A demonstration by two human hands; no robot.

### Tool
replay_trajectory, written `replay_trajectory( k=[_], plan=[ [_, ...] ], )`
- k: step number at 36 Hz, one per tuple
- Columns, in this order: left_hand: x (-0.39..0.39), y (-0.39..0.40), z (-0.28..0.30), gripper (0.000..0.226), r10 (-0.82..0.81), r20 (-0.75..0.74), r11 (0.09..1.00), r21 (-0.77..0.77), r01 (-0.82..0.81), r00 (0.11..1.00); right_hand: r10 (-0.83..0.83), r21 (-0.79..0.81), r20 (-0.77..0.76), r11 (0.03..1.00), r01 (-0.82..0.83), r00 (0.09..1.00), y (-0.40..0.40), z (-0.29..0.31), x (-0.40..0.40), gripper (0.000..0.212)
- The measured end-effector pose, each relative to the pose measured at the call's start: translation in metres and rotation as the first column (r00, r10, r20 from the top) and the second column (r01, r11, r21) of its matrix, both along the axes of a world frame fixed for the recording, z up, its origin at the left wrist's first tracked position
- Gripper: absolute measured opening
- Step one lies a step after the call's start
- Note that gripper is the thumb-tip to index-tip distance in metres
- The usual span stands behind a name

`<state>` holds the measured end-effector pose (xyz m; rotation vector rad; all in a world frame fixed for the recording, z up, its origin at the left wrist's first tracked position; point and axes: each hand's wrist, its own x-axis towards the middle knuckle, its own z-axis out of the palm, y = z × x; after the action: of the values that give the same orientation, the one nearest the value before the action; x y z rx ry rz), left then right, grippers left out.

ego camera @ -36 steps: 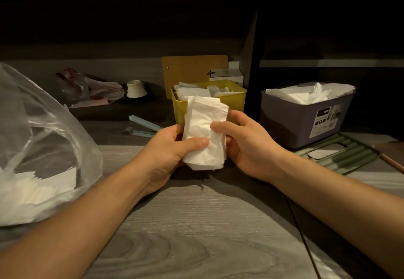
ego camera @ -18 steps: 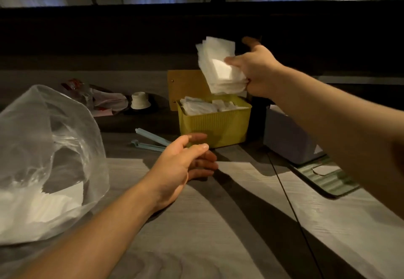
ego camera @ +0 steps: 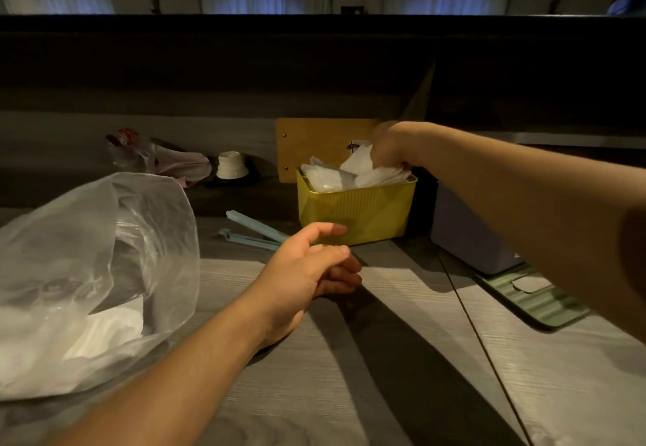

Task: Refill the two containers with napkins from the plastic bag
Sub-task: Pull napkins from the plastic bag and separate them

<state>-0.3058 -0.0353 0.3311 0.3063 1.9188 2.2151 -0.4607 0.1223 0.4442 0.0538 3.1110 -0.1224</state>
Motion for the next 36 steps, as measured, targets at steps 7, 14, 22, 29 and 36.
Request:
replay_trajectory(
  k=[7, 14, 22, 29, 36],
  plan=[
    [0.000, 0.000, 0.001, 0.029, -0.019, 0.004, 1.000, 0.000, 0.019, 1.000, 0.312, 0.386, -0.130, 0.890, -0.242, 0.941, 0.008, 0.015, -0.002, 0.037],
    [-0.001, -0.001, -0.003, 0.026, -0.031, 0.016, 1.000, -0.003, 0.031, 0.999, 0.376, 0.437, 0.291, 0.766, -0.472, 0.880, 0.014, 0.047, 0.006, 0.056],
    [-0.004, -0.002, -0.004, 0.027, -0.024, -0.003, 1.000, -0.017, 0.024, 1.000, 0.334, 0.330, 0.415, 0.812, -0.482, 0.847, 0.025, 0.031, -0.019, 0.056],
    [-0.007, -0.003, -0.005, 0.027, -0.032, 0.006, 0.999, 0.005, 0.032, 0.999, 0.320, 0.323, 0.445, 0.813, -0.484, 0.836, 0.018, 0.011, -0.024, 0.044],
    [-0.007, -0.004, -0.005, 0.028, -0.031, 0.009, 0.999, 0.027, 0.031, 0.999, 0.301, 0.348, 0.371, 0.832, -0.432, 0.879, 0.016, 0.018, -0.005, 0.050]
  ],
)
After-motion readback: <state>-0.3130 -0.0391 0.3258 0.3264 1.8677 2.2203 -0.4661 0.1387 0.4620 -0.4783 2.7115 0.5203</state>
